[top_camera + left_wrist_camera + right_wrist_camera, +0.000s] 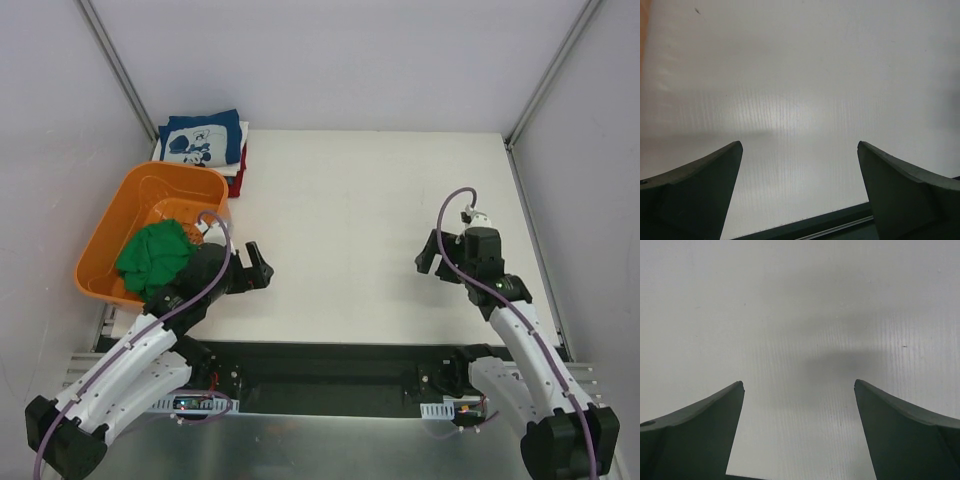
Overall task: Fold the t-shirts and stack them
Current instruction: Put the neatly folded tshirt into the corner of the board with the left arm
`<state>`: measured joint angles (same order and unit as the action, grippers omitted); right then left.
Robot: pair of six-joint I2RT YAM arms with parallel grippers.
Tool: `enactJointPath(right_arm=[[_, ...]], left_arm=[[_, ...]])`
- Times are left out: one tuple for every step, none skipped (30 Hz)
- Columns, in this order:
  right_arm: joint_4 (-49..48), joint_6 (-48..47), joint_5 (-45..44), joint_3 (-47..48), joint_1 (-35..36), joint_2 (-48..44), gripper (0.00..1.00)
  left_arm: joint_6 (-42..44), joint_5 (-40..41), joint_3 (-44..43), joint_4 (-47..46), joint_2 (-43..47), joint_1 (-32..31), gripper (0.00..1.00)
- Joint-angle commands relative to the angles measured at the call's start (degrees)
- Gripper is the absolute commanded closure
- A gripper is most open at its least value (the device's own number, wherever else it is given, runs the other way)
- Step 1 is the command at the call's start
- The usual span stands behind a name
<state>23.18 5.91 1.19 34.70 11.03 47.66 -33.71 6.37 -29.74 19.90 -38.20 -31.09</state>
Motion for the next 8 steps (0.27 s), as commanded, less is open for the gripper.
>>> enactJointPath(right_arm=[[-4.9,0.7,0.4,-2.2,0.3,-4.2,0.04],[-4.7,0.6,-0.2,-2.7,0.3,-4.8,0.04],[-4.9,0.5,-0.5,-2.9,0.3,-5.1,0.04],[-5.2,0.1,-0.3,-3.1,0.3,-5.8,0.04],[-5.6,0.0,0.2,-3.7,0.3,-6.0,0.04],[-6.5,0.0,0.9,-3.9,0.3,-6.2,0.04],[-6.7,0.1,1.2,-4.2,0.3,-6.3,0.04],[-6.8,0.2,1.4,-4.1,0.2,-6.6,0.04]], left_arm=[[-0.7,-0.2,-0.1,-1.2,1.1,-0.2,0.01],[-0.5,-0.8,-0.4,-1.0,0.9,-0.2,0.01],[0.0,-2.0,-1.1,-0.9,0.3,-0.2,0.01],[0.9,-2.9,-1.5,-0.9,0.1,-0.2,0.01],[1.3,-3.9,-2.1,-0.6,-0.4,-0.2,0.01],[1.9,-3.8,-3.3,-0.5,-1.1,-0.2,0.01],[2.2,-3.4,-4.0,-0.1,-1.4,-0.2,0.01],[2.5,-1.6,-4.9,0.8,-1.7,-0.2,0.01]])
